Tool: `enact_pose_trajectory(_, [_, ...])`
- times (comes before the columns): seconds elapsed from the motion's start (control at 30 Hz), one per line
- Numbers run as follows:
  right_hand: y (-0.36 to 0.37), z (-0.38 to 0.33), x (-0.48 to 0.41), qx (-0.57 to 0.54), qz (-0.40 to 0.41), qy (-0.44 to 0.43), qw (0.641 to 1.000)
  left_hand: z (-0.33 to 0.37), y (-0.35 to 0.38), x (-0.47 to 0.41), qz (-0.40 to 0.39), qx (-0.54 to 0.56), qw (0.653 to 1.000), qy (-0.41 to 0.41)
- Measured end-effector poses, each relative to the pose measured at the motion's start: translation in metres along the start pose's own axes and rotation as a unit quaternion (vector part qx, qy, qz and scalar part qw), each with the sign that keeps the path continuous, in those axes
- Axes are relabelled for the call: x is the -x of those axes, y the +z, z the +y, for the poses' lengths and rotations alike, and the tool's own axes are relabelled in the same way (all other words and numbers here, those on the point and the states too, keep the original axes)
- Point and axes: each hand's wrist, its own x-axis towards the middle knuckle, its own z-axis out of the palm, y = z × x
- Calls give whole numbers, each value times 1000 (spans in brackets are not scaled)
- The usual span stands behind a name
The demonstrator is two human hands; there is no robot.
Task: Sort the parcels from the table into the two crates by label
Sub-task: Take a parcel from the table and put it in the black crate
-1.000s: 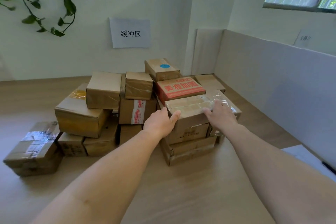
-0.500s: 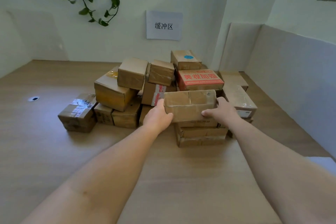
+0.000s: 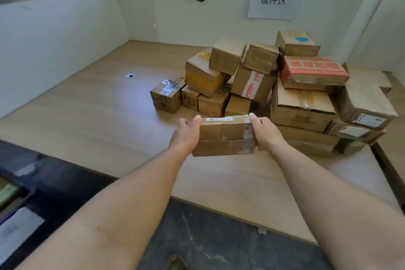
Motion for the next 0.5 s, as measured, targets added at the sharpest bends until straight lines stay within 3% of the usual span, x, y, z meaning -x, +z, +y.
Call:
enact_pose_trajectory(0.3, [87, -34, 24, 137, -122, -55, 981, -83, -80, 10, 9, -11, 999, -29])
enact_pose_trajectory(0.5, [171, -73, 50, 163, -191, -125, 960, -137, -160, 12, 58, -4, 996, -61])
